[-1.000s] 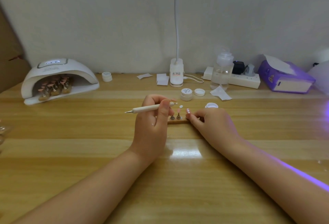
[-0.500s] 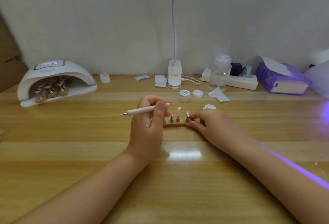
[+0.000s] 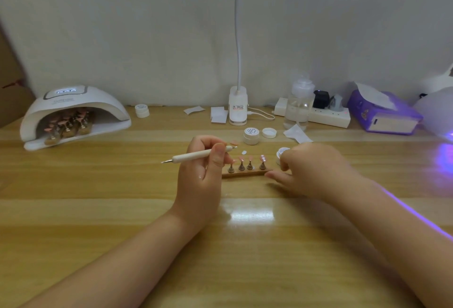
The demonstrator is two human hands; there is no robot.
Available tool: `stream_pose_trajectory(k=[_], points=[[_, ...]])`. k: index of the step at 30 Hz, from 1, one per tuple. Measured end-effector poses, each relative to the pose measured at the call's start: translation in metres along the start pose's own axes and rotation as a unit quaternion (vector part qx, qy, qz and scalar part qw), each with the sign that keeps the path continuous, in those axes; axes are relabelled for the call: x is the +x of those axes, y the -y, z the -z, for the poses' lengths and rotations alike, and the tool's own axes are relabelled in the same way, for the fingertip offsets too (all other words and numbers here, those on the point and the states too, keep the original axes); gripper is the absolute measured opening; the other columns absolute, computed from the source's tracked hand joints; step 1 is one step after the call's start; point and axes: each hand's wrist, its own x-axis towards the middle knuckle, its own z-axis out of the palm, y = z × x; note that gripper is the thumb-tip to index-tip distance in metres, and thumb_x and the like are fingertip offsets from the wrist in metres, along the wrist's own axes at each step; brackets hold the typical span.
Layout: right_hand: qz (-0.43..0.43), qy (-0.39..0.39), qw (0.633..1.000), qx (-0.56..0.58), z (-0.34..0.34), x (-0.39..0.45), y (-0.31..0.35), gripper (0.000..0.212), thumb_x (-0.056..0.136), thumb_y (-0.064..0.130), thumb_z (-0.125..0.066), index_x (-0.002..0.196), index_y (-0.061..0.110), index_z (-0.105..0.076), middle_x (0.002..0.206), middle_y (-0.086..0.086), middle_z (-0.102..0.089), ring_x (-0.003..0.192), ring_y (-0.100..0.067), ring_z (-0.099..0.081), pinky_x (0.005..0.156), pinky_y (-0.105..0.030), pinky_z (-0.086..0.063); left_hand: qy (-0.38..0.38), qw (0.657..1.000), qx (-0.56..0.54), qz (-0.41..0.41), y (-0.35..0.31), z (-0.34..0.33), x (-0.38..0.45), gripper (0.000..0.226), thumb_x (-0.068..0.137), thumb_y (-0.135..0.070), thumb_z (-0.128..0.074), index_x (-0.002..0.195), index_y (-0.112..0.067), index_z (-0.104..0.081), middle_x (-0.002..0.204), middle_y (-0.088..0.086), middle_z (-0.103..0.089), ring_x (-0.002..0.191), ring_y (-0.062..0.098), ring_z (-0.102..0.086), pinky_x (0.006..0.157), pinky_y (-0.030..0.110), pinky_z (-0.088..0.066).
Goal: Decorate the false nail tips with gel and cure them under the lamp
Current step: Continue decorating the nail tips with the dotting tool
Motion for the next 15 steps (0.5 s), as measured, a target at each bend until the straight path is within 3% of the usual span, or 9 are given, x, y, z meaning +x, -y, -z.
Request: stream_pose_trajectory(k=[3,7,11,15], points=[[-0.090,-0.002,0.996,0.017,0.007,0.000,-0.014,0.047,0.082,0.066,-0.045,0.075,0.022,-0.059,0.069,0.006,-0.053,0.070,-0.016,-0.051,0.048,-0.025,-0.029,0.001,1.000,-0.001,0.002,0.000,0.000,0.000,0.014,0.091,-0.039,-0.045,0.088,-0.028,-0.053,0.074,-0.012,-0.065,0.070,0.003,-0.061,0.067,0.018,-0.048],[-0.235,0.008,0.967,0.103,-0.004,0.000,-0.032,0.054,0.072,0.074,-0.052,0.092,0.024,-0.059,0.092,0.007,-0.060,0.085,-0.018,-0.054,0.056,-0.027,-0.035,0.004,1.000,0.000,0.007,-0.001,0.001,0.001,0.014,0.091,-0.040,-0.045,0.088,-0.030,-0.053,0.075,-0.011,-0.065,0.070,0.004,-0.061,0.067,0.021,-0.049],[-0.241,0.028,0.944,0.223,-0.025,0.002,-0.028,0.076,0.066,0.072,-0.063,0.121,0.020,-0.058,0.118,0.001,-0.059,0.108,-0.020,-0.054,0.081,-0.030,-0.044,0.004,1.000,0.006,0.011,-0.002,0.001,0.000,0.014,0.091,-0.040,-0.044,0.088,-0.029,-0.053,0.075,-0.011,-0.065,0.070,0.005,-0.061,0.066,0.022,-0.050],[-0.207,-0.033,0.946,0.246,-0.033,0.001,-0.025,0.054,0.068,0.066,-0.063,0.104,0.026,-0.069,0.090,0.007,-0.060,0.088,-0.015,-0.055,0.066,-0.029,-0.040,0.004,1.000,0.009,0.018,-0.004,0.000,0.000,0.015,0.090,-0.040,-0.045,0.088,-0.028,-0.053,0.076,-0.010,-0.065,0.069,0.005,-0.061,0.066,0.023,-0.050]])
